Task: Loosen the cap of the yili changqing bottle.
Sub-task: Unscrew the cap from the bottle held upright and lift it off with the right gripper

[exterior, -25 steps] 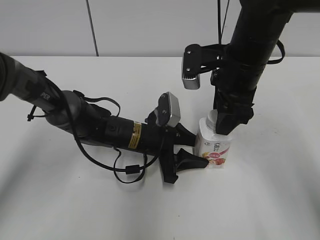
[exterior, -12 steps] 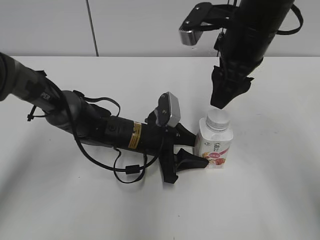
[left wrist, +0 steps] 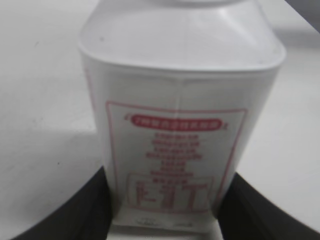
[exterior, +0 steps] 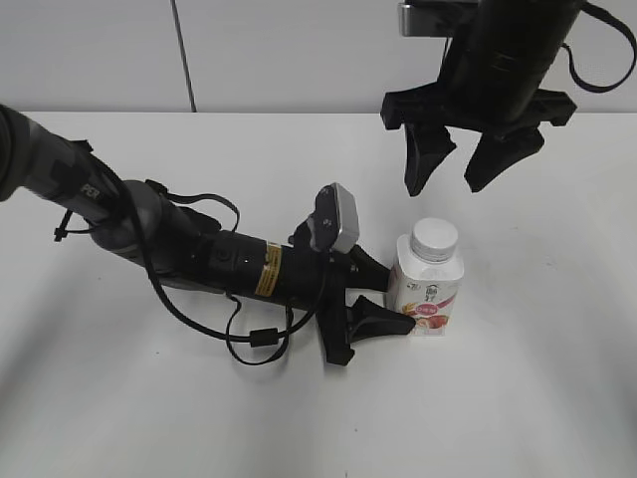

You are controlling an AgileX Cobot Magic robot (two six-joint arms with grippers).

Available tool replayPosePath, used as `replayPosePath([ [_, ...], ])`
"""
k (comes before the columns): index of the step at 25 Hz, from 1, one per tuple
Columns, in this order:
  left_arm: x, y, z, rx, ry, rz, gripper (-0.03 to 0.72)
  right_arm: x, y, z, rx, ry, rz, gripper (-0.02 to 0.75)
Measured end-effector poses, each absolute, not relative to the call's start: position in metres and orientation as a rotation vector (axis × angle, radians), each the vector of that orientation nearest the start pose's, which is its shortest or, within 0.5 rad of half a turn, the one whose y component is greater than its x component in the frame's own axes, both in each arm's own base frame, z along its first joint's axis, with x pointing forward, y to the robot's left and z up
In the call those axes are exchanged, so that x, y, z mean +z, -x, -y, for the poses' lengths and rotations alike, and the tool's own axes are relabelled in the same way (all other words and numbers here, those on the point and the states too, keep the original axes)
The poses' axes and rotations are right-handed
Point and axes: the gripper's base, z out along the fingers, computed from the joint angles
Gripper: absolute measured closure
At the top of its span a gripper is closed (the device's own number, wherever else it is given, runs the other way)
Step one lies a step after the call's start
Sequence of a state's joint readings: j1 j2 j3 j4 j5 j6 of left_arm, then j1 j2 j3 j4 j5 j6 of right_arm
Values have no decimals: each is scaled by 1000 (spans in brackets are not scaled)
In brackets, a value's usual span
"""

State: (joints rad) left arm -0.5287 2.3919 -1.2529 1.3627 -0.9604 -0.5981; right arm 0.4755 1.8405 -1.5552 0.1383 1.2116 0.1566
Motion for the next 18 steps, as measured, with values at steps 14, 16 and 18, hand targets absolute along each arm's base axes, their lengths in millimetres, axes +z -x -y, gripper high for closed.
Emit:
replayPosePath([
  [14, 43, -322, 273, -1017, -1526, -1527, 305, 241, -319, -179, 250, 306, -3103, 230],
  [16, 43, -322, 273, -1017, -1526, -1527, 305, 242, -320, -181, 282, 293, -3085, 230],
  [18, 43, -322, 273, -1017, -1526, -1526, 305, 240, -321, -183, 311, 280, -3081, 230],
])
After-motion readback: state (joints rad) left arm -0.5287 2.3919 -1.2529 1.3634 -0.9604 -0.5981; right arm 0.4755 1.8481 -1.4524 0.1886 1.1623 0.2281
